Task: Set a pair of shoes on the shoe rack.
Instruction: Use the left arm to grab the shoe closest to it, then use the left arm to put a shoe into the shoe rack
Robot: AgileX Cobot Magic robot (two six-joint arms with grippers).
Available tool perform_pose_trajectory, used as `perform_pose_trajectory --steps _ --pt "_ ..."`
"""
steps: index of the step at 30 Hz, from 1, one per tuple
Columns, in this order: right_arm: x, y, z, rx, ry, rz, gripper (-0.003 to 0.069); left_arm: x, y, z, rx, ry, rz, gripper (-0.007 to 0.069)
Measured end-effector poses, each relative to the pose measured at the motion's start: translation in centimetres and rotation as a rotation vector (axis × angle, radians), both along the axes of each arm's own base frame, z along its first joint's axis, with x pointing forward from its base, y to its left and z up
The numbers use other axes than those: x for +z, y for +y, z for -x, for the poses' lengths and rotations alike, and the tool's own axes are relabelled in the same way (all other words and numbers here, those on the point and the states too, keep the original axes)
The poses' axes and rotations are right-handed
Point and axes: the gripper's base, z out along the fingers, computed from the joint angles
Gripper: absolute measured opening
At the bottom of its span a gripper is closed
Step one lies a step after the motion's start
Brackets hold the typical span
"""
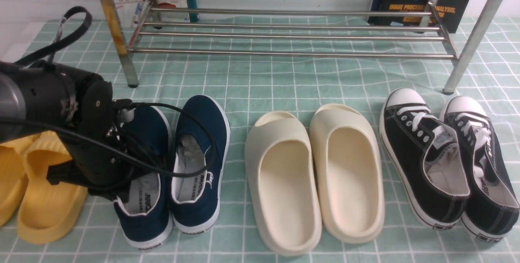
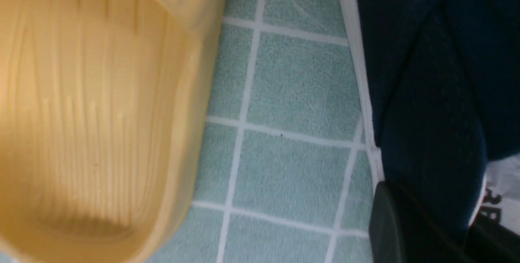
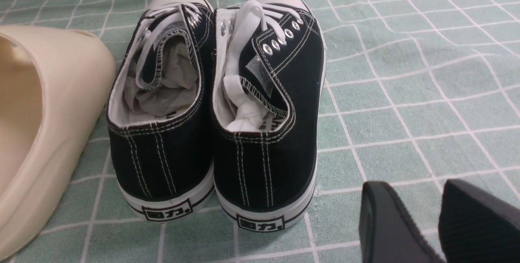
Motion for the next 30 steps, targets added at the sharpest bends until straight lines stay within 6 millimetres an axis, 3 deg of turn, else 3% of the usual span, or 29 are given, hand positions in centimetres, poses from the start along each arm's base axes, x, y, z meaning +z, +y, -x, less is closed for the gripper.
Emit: perform_pose_trajectory --steps 3,11,13,19,30 --pt "0.0 0.0 0.0 0.0 0.0 0.0 0.0239 2.3 0.1 0.4 -0.013 -0.027 -0.001 0.0007" --pt "0.0 0.0 0.0 0.0 0.0 0.0 0.0239 11.9 0.5 1.5 -0.073 -0.176 -0.008 0.0007" --pt "0.0 0.0 0.0 0.0 0.0 0.0 0.0239 13.1 0.5 1.4 -0.08 -0.183 -0.011 0.0007" --pt "0.0 0.0 0.0 0.0 0.0 0.0 0.0239 14.7 0.1 0.1 -0.103 -0.19 -0.005 0.0007" --pt "0.0 0.0 0.0 0.0 0.0 0.0 0.0244 15.2 -1.6 -5.1 -0.16 -0.202 0.054 0.0007"
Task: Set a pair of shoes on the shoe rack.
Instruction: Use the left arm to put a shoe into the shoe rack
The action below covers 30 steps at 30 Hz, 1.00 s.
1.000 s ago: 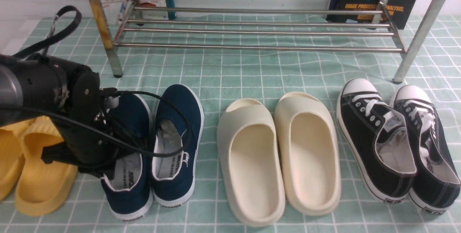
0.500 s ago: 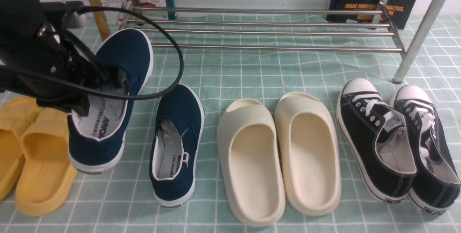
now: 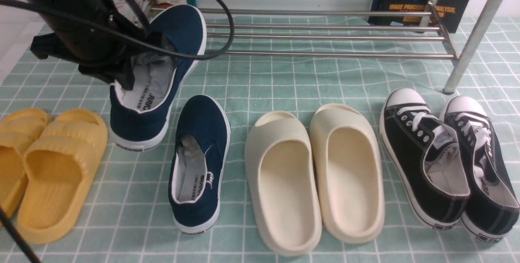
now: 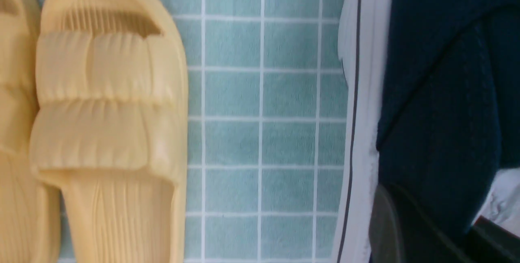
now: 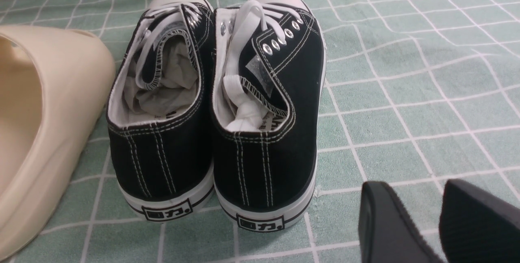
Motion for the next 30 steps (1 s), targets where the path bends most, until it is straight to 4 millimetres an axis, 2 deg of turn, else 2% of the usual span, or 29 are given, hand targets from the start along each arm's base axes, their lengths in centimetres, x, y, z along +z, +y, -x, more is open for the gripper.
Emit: perform_pose_trajectory --steps 16,24,30 --pt "0.0 0.0 0.0 0.0 0.0 0.0 0.0244 -1.8 -1.9 -9.1 0.007 -0.034 0.0 0.0007" --pt "0.0 0.0 0.0 0.0 0.0 0.0 0.0244 -3.3 -1.5 -11.3 0.058 -0.056 -0.072 0.0007" --pt "0.0 0.0 0.0 0.0 0.0 0.0 0.0244 -4.6 0.1 -12.9 0.116 -0.1 -0.047 0.0007"
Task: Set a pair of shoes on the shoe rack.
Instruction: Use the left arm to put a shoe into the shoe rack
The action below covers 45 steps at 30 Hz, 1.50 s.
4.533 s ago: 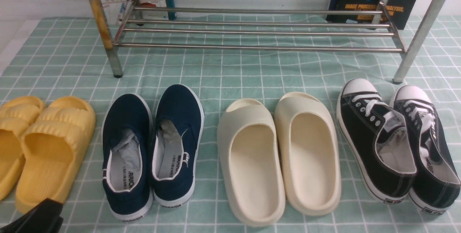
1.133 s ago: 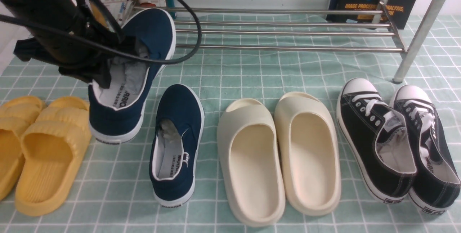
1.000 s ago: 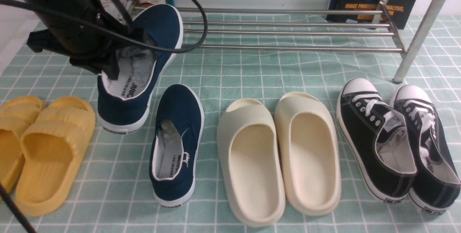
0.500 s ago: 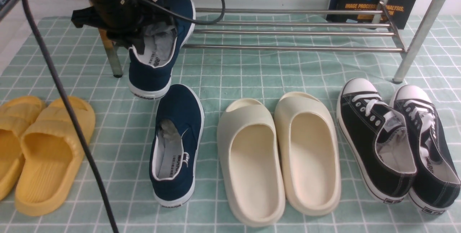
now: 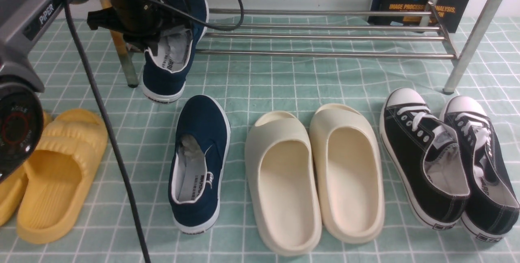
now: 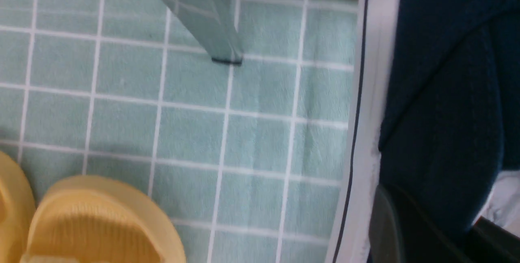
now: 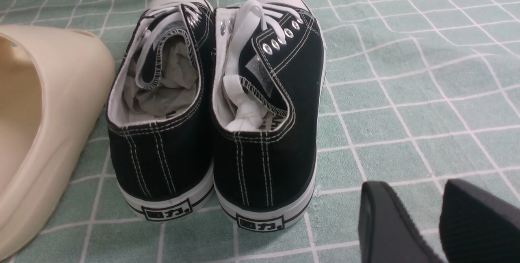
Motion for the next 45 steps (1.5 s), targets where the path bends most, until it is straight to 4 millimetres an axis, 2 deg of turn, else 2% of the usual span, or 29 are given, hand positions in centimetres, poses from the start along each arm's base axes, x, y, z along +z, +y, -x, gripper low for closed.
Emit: perform_pose_trajectory --steps 6,11,17,21,25,26,30,33,36,38,42,43,45 --pt "0.0 0.0 0.0 0.0 0.0 0.0 0.0244 0.5 1.6 -1.4 0.04 -0.132 0.069 0.0007" --pt "0.0 0.0 0.0 0.0 0.0 0.0 0.0244 0.3 1.6 -2.1 0.038 -0.186 0.082 0.0007" --pt "0.0 0.0 0.0 0.0 0.0 0.0 0.0244 -1.0 1.2 -3.0 0.024 -0.203 0.087 0.0026" --pt "0.0 0.0 0.0 0.0 0.0 0.0 0.0244 -1.7 1.0 -3.4 0.002 -0.22 0.078 0.0083" --pt "0.0 0.0 0.0 0.0 0.0 0.0 0.0244 -1.8 0.9 -3.9 -0.017 -0.259 0.063 0.02" --pt "0.0 0.0 0.0 0.0 0.0 0.0 0.0244 -1.8 0.9 -3.9 -0.017 -0.261 0.063 0.0205" --pt "0.0 0.0 0.0 0.0 0.0 0.0 0.0244 -0.5 1.0 -3.5 -0.018 -0.291 0.065 0.0308" --pt "0.0 0.0 0.0 0.0 0.0 0.0 0.0244 1.0 1.3 -2.6 -0.014 -0.28 0.055 0.0326" --pt "0.0 0.0 0.0 0.0 0.0 0.0 0.0244 2.4 1.6 -1.5 -0.005 -0.249 0.044 0.0312" --pt "0.0 0.0 0.0 0.0 0.0 0.0 0.0244 3.7 1.9 -0.2 0.002 -0.211 0.036 0.0265" --pt "0.0 0.0 0.0 0.0 0.0 0.0 0.0244 4.8 1.8 1.7 -0.018 -0.099 0.023 0.0115" --pt "0.0 0.0 0.0 0.0 0.0 0.0 0.0244 4.7 1.8 1.8 -0.023 -0.084 0.021 0.0098" --pt "0.0 0.0 0.0 0.0 0.0 0.0 0.0244 3.8 0.7 2.4 -0.077 -0.01 0.03 -0.001"
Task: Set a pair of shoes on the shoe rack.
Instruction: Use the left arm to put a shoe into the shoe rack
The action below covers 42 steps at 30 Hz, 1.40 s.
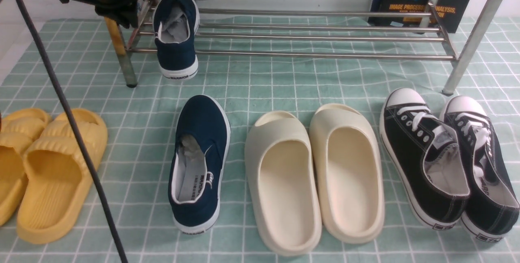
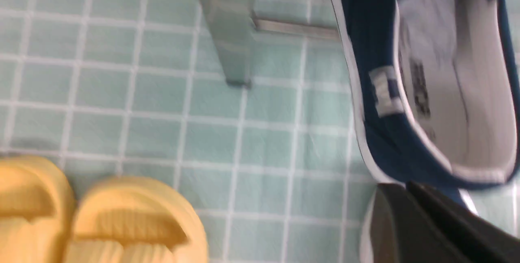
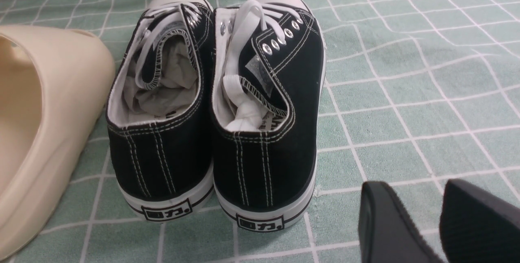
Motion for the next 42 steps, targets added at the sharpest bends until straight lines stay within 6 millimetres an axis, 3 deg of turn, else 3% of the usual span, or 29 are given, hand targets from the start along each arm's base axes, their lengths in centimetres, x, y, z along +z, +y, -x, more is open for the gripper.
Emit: perform_pose_trajectory --steps 3,5,11,18,27,38,42 --pt "0.0 0.0 0.0 0.0 0.0 0.0 0.0244 -2.0 -1.6 0.4 -0.056 0.067 0.013 -0.0013" --pt "0.0 0.0 0.0 0.0 0.0 0.0 0.0244 -4.6 -3.2 0.8 -0.101 0.116 0.014 -0.0013" --pt "0.0 0.0 0.0 0.0 0.0 0.0 0.0244 -8.3 -3.7 0.5 -0.108 0.09 -0.002 -0.0013" --pt "0.0 0.0 0.0 0.0 0.0 0.0 0.0244 -9.7 -3.2 -0.7 -0.031 0.018 -0.005 -0.0013" --pt "0.0 0.0 0.0 0.0 0.0 0.0 0.0244 -9.3 0.2 -2.2 0.088 -0.089 -0.044 -0.0013" --pt "0.0 0.0 0.0 0.0 0.0 0.0 0.0244 -9.5 -1.5 -2.3 -0.011 -0.102 0.077 -0.0013" --pt "0.0 0.0 0.0 0.0 0.0 0.0 0.0244 -9.6 -2.4 -2.4 -0.064 -0.116 0.12 0.0042"
